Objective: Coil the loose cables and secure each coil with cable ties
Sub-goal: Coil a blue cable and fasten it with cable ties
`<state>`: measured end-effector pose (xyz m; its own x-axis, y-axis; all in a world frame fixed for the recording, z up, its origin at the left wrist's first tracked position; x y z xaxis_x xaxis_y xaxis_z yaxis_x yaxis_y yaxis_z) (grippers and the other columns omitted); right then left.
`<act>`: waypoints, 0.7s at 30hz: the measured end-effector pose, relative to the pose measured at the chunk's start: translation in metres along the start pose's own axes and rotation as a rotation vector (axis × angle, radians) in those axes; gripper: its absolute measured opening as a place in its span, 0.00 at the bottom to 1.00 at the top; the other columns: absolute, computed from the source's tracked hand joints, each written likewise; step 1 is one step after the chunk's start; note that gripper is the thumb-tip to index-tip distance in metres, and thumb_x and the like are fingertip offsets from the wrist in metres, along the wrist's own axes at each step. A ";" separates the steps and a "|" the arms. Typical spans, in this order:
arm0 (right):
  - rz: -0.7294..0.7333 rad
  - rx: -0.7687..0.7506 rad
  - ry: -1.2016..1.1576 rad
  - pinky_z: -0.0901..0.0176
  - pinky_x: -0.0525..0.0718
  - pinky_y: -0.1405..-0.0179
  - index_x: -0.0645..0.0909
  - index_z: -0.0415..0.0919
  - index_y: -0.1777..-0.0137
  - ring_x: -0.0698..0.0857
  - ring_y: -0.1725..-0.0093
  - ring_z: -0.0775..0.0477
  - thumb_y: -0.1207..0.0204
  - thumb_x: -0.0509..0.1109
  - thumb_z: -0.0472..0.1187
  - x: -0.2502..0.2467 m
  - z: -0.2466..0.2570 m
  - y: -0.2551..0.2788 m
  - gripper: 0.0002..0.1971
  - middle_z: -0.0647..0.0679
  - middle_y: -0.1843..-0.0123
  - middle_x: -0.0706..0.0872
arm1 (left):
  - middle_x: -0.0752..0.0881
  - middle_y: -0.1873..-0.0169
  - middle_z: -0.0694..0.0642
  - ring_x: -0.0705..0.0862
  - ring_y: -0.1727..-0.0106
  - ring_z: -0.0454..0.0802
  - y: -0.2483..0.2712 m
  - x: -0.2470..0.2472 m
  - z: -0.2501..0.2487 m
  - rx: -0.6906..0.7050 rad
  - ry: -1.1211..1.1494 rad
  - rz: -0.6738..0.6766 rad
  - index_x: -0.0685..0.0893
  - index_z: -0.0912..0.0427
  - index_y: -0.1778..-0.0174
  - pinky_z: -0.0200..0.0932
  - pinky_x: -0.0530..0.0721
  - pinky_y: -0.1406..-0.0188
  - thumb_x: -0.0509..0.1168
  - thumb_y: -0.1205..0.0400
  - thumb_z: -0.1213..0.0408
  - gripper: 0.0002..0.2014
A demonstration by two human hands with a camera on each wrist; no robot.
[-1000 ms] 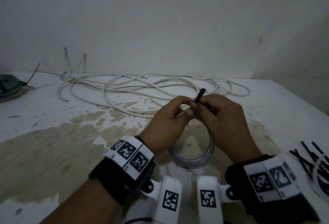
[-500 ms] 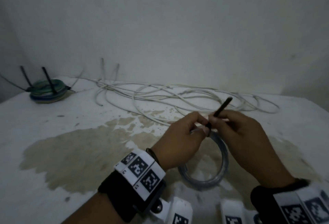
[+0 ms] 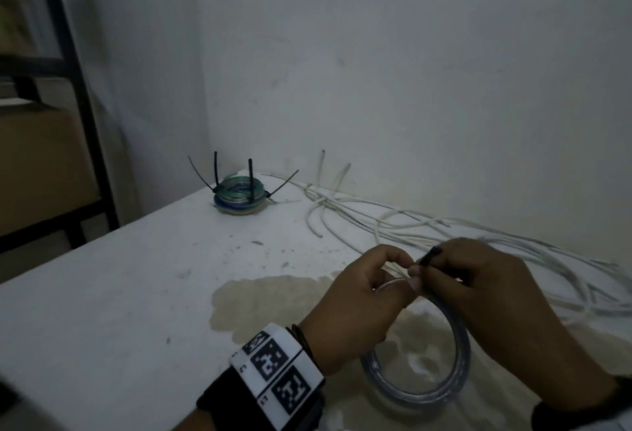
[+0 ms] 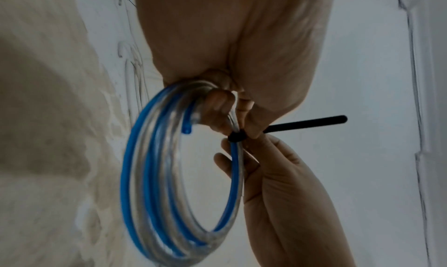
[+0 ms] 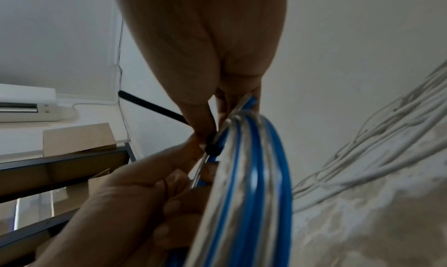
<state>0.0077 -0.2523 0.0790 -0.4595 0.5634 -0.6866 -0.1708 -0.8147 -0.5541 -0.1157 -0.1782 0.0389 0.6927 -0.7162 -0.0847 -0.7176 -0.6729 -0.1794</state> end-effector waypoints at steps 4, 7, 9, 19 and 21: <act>-0.001 -0.096 0.062 0.79 0.71 0.65 0.80 0.60 0.72 0.81 0.61 0.62 0.30 0.76 0.45 0.024 0.019 -0.023 0.12 0.60 0.76 0.80 | 0.80 0.68 0.53 0.74 0.75 0.38 0.004 -0.036 0.001 0.098 -0.162 -0.113 0.84 0.54 0.52 0.31 0.72 0.75 0.67 0.18 0.61 0.03; -0.003 -0.095 0.042 0.80 0.71 0.66 0.74 0.63 0.74 0.81 0.64 0.65 0.27 0.75 0.44 0.040 0.033 -0.040 0.18 0.58 0.78 0.80 | 0.81 0.70 0.51 0.76 0.72 0.38 0.004 -0.063 -0.002 0.151 -0.323 -0.167 0.82 0.53 0.54 0.35 0.75 0.69 0.67 0.19 0.60 0.02; 0.166 0.008 -0.081 0.79 0.75 0.68 0.82 0.56 0.70 0.83 0.67 0.66 0.28 0.75 0.41 0.050 0.040 -0.053 0.12 0.63 0.70 0.86 | 0.79 0.72 0.50 0.74 0.75 0.40 0.004 -0.082 -0.003 0.101 -0.300 -0.141 0.81 0.54 0.52 0.37 0.74 0.73 0.66 0.19 0.60 0.03; 0.609 0.350 -0.456 0.61 0.83 0.69 0.89 0.46 0.55 0.85 0.67 0.51 0.27 0.74 0.37 0.109 0.049 -0.102 0.04 0.48 0.65 0.89 | 0.80 0.73 0.55 0.67 0.82 0.42 -0.018 -0.162 0.009 -0.234 0.082 -0.058 0.71 0.56 0.39 0.34 0.62 0.83 0.61 0.17 0.72 0.13; 0.608 0.363 -0.514 0.61 0.83 0.68 0.90 0.44 0.60 0.85 0.67 0.49 0.27 0.74 0.37 0.123 0.050 -0.114 0.04 0.46 0.64 0.90 | 0.80 0.73 0.55 0.65 0.81 0.43 -0.027 -0.176 0.012 -0.252 0.108 -0.065 0.70 0.56 0.38 0.33 0.61 0.84 0.60 0.18 0.73 0.15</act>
<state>-0.0725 -0.0970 0.0810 -0.8823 -0.0434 -0.4687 0.0045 -0.9965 0.0836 -0.2172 -0.0321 0.0469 0.7358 -0.6767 0.0261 -0.6766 -0.7331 0.0697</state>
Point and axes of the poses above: each hand's wrist, its own y-axis away from the middle knuckle, its own x-axis out of the palm, z = x × y, the point moved 2 cm from there along -y, towards the middle knuckle
